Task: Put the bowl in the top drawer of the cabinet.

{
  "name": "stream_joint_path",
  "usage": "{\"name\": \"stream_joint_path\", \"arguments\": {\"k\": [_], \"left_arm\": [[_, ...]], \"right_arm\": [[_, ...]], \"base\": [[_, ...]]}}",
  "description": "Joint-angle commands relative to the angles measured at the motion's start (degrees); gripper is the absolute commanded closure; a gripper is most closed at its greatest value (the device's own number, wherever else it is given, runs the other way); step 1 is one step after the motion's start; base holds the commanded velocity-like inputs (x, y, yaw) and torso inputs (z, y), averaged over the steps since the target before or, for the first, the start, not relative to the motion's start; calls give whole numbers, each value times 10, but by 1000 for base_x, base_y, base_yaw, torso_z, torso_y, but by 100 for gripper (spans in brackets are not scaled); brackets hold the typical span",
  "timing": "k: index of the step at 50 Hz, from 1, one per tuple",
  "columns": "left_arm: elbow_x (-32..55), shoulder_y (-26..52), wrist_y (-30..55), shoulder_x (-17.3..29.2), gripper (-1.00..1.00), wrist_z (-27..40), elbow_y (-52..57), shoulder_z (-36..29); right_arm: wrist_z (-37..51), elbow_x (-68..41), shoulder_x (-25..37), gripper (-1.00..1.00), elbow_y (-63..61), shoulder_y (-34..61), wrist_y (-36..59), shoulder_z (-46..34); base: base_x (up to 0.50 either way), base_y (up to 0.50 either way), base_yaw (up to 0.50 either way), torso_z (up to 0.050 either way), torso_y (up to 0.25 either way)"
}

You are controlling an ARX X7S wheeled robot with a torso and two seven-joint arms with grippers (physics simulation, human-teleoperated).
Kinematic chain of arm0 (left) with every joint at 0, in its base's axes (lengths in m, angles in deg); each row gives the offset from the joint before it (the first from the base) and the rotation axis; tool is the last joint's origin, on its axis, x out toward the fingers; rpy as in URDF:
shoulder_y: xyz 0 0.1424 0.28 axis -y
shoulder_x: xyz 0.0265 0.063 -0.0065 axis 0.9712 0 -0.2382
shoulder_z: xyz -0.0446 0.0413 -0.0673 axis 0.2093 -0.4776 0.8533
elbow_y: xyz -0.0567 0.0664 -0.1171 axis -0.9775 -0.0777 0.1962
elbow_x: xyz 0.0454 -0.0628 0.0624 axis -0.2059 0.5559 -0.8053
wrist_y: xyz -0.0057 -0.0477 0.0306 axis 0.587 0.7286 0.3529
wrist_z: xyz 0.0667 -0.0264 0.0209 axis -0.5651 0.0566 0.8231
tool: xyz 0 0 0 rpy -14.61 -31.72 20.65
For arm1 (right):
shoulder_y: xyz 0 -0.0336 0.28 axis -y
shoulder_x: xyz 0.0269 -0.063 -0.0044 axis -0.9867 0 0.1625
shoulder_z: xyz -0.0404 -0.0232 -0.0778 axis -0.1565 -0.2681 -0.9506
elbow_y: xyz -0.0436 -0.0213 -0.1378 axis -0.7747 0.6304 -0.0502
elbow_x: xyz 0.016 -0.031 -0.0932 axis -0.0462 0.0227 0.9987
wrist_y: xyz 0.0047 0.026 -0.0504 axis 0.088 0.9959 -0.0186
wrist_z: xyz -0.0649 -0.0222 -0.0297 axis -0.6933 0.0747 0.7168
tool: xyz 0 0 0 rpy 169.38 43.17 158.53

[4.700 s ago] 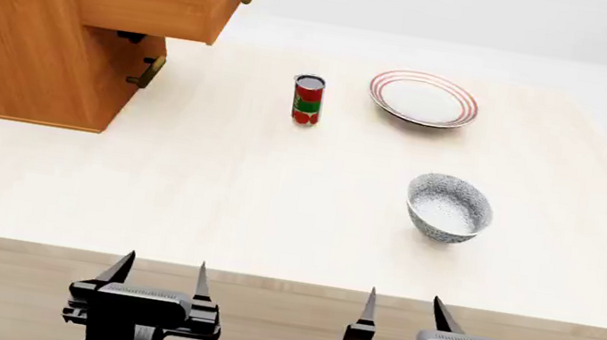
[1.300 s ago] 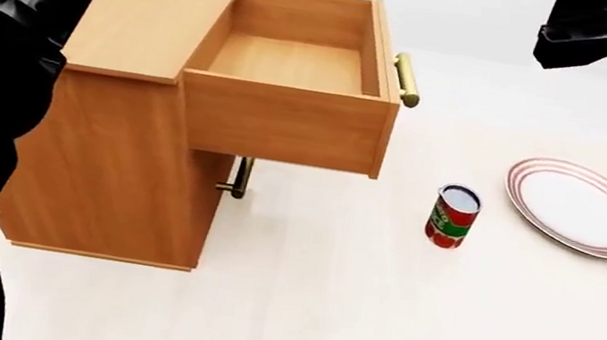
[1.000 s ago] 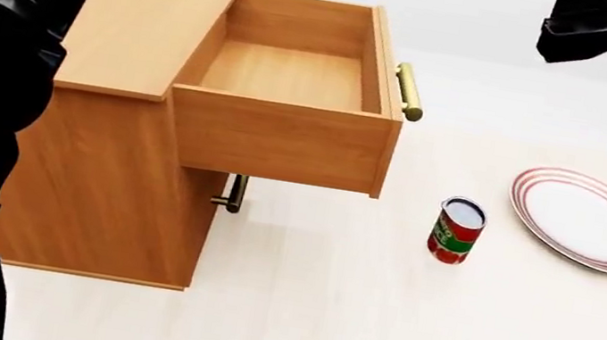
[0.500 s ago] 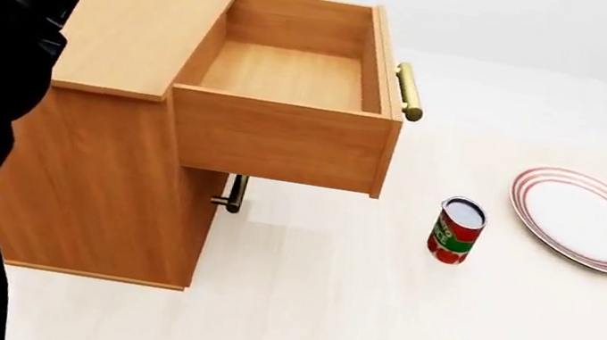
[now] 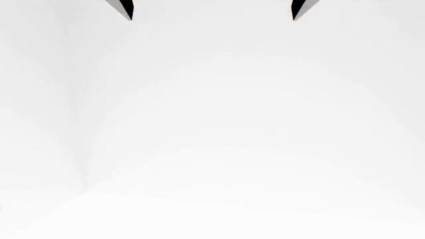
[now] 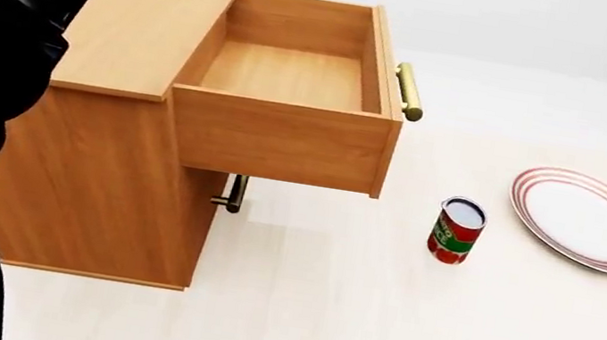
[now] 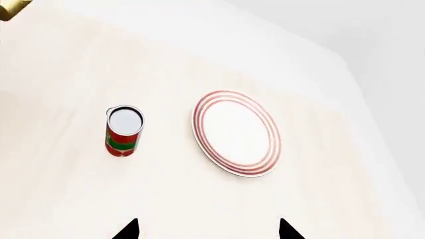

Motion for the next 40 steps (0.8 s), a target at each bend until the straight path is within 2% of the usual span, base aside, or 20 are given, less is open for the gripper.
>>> {"name": "stream_joint_path", "arguments": {"k": [1,5,10,24,31,32,34,36,40], "left_arm": [[10,3,11,2,-100,1,0,0],[12,3,12,2,-100,1,-1,1],[13,3,11,2,-100,2,-1,0],[19,4,16,4,-100,2,-2,-1],[25,6,23,6,-100,3,-2,-1],[33,13,38,8,-100,9,5,4],[100,72,148,18,-100,54,52,43],[139,110,209,21,-100,81,67,67],[138,123,214,20,-100,81,52,60]], "right_arm": [[-92,70,44,-100,-32,127,1,-213],[-158,137,51,-100,-53,142,2,-252],[-197,180,66,-100,-75,143,3,-283],[-221,239,83,-100,-78,65,-64,-337],[-219,253,111,-100,-79,28,-101,-358],[-217,254,115,-100,-79,23,-105,-361],[-209,253,117,-100,-75,11,-115,-369],[-201,251,119,-100,-70,-4,-131,-379],[-185,242,115,-100,-57,-34,-172,-397]], "base": [[0,0,0,0,0],[0,0,0,0,0],[0,0,0,0,0],[0,0,0,0,0],[0,0,0,0,0],[0,0,0,0,0],[0,0,0,0,0],[0,0,0,0,0],[0,0,0,0,0]]}}
